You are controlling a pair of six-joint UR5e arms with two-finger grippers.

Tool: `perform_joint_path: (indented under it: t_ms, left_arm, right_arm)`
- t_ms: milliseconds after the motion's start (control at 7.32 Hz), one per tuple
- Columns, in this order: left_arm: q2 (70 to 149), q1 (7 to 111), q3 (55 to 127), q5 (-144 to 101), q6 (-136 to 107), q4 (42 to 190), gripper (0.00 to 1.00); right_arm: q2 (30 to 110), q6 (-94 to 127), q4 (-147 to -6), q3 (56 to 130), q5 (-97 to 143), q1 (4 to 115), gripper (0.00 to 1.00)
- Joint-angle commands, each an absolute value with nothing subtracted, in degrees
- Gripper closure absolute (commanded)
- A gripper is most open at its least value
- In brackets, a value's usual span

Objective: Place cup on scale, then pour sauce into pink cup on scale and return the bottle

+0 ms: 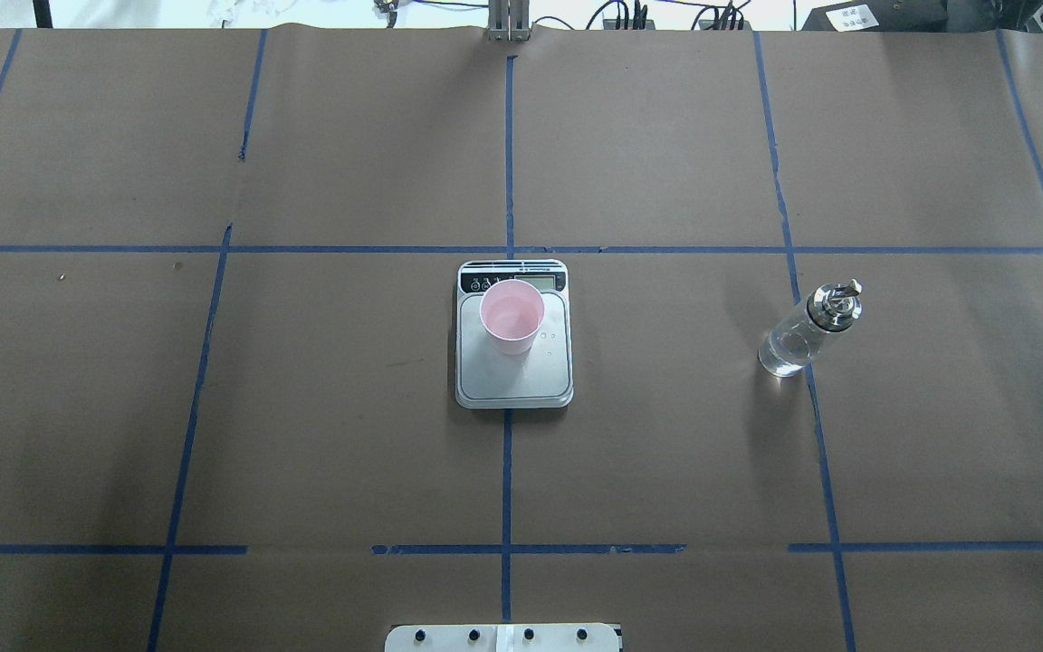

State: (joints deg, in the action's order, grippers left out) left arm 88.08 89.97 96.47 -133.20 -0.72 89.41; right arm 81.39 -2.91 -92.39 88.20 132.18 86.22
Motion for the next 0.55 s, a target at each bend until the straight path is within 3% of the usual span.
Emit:
perform_joint_path:
  t_ms: [0,410]
  left_arm:
    - [88.2,89.7,96.7,-133.2,-0.7,89.5,0.00]
    - [88.2,89.6,96.5,-133.2,-0.5,89.6,0.00]
  right_arm:
    - [81.2,-2.9,-92.4,88.1,132.1,86.2,0.00]
    - [81.0,-2.7,-92.2,88.4,133.5,86.2,0.00]
